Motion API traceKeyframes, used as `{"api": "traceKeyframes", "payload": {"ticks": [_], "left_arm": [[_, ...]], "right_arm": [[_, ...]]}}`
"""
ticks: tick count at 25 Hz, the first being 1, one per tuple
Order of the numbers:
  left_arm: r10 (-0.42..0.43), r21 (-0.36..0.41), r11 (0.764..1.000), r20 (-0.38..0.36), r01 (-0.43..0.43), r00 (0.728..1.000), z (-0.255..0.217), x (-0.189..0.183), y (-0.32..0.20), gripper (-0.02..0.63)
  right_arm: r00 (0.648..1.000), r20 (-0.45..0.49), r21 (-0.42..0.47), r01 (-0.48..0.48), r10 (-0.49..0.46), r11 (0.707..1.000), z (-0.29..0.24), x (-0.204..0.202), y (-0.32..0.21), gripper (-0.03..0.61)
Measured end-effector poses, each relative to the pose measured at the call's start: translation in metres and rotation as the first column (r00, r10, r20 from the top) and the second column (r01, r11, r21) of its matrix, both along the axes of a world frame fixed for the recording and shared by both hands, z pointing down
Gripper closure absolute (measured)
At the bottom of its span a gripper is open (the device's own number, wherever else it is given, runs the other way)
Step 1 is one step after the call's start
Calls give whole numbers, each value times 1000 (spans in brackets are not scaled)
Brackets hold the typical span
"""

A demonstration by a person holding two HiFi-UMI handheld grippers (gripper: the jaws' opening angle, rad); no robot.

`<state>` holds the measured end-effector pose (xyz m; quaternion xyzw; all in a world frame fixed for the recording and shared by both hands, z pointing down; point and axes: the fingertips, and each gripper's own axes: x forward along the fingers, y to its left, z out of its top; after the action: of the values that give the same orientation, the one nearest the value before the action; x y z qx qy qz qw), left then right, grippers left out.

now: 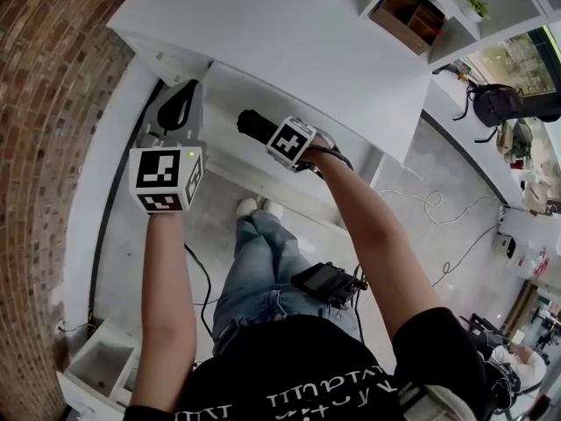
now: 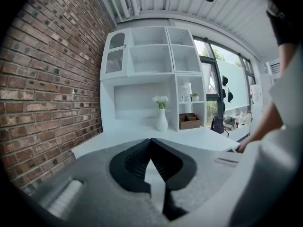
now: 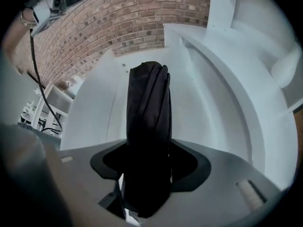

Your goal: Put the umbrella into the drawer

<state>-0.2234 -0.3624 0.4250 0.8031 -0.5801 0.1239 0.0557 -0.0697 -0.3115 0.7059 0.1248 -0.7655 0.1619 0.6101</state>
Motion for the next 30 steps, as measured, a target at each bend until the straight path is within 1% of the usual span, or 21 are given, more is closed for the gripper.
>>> {"api": "traceKeyframes", "payload": {"ticks": [4, 8, 12, 18, 20, 22, 26, 30], "left_arm": [[-10, -7, 1000, -6, 10, 1000, 3, -6, 3, 615], [-8, -20, 1000, -7, 8, 1000, 10, -9, 7, 615], [-7, -34, 999, -4, 7, 1000, 17, -11, 10, 615], [7, -34, 999, -4, -7, 1000, 19, -11, 6, 615], [8, -36, 999, -7, -9, 1000, 18, -11, 5, 615], [15, -36, 999, -9, -16, 1000, 17, -8, 3, 615], [36, -39, 999, -5, -36, 999, 16, -1, 4, 615], [45, -51, 998, 3, -45, 999, 17, 1, 7, 615]], "right_arm": [[999, -45, -29, 4, -5, 1000, 19, -2, 1, 318], [998, -57, -27, 34, -36, 999, 34, -9, -1, 318], [997, -73, -30, 21, -23, 999, 43, -12, -4, 316], [996, -85, -34, 4, -7, 999, 50, -13, -6, 302], [997, -79, -40, -1, -2, 999, 50, -14, -4, 271], [997, -78, -63, -5, 0, 998, 47, -12, 0, 199], [996, -90, -116, -22, 11, 993, 35, -2, 13, 162], [997, -58, -113, -65, 59, 991, 21, -1, 14, 161]]}}
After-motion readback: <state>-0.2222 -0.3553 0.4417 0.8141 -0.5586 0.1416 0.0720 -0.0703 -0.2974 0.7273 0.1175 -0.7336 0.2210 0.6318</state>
